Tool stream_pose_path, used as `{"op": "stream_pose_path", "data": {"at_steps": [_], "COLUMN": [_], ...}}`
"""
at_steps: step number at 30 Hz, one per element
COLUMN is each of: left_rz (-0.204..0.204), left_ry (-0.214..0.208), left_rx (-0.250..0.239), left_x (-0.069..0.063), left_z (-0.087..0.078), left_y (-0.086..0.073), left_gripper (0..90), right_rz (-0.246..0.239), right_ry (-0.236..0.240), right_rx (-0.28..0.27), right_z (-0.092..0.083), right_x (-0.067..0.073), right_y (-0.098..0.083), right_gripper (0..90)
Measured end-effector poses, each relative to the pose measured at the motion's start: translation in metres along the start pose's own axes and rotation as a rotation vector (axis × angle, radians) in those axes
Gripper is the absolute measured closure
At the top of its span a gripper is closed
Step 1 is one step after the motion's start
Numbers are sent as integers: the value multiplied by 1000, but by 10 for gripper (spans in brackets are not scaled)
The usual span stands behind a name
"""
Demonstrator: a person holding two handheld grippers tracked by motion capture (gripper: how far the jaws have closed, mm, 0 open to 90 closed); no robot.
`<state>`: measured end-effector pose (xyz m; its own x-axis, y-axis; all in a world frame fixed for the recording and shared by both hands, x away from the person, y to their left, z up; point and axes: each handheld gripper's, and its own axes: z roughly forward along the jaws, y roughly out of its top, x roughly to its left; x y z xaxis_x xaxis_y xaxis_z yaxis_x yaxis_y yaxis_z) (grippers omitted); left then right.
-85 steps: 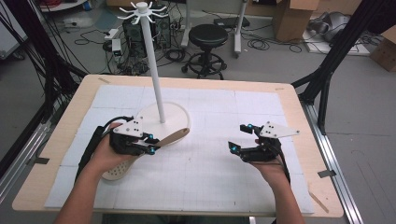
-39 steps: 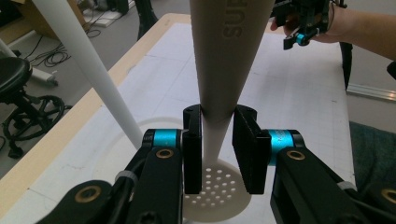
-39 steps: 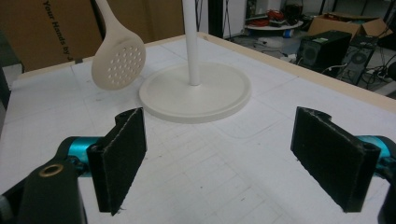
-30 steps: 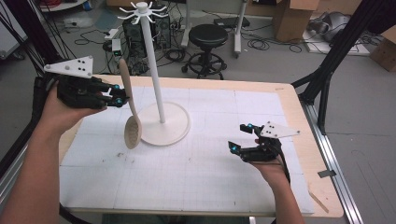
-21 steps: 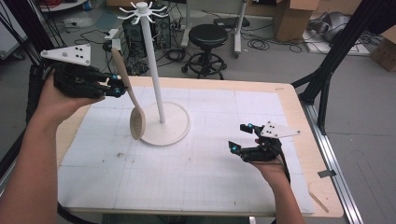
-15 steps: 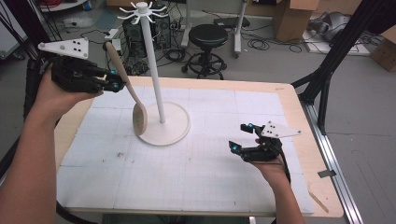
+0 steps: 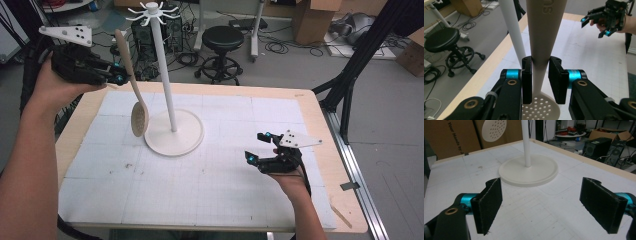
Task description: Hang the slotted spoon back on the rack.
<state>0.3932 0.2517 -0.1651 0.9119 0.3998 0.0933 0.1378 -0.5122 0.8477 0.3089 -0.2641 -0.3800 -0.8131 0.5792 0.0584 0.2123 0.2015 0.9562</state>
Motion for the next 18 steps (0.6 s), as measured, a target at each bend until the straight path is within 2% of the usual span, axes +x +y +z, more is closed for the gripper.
{"op": "stream_pose_path", "data": {"at_steps": [6, 14, 18], "left_rz": [-8, -20, -23], "left_ry": [30, 52, 49], "left_rx": [44, 57, 62], "left_x": [10, 20, 23], "left_z": [5, 5, 5], "left_y": [9, 18, 22], "left_gripper": [740, 740, 740], "right_rz": [1, 1, 2], "right_ry": [2, 2, 3], "right_rx": [4, 5, 2], "right_z": [0, 1, 1], "right_x": [0, -1, -1], "right_y": [0, -1, -1], "right_gripper": [178, 178, 178]}}
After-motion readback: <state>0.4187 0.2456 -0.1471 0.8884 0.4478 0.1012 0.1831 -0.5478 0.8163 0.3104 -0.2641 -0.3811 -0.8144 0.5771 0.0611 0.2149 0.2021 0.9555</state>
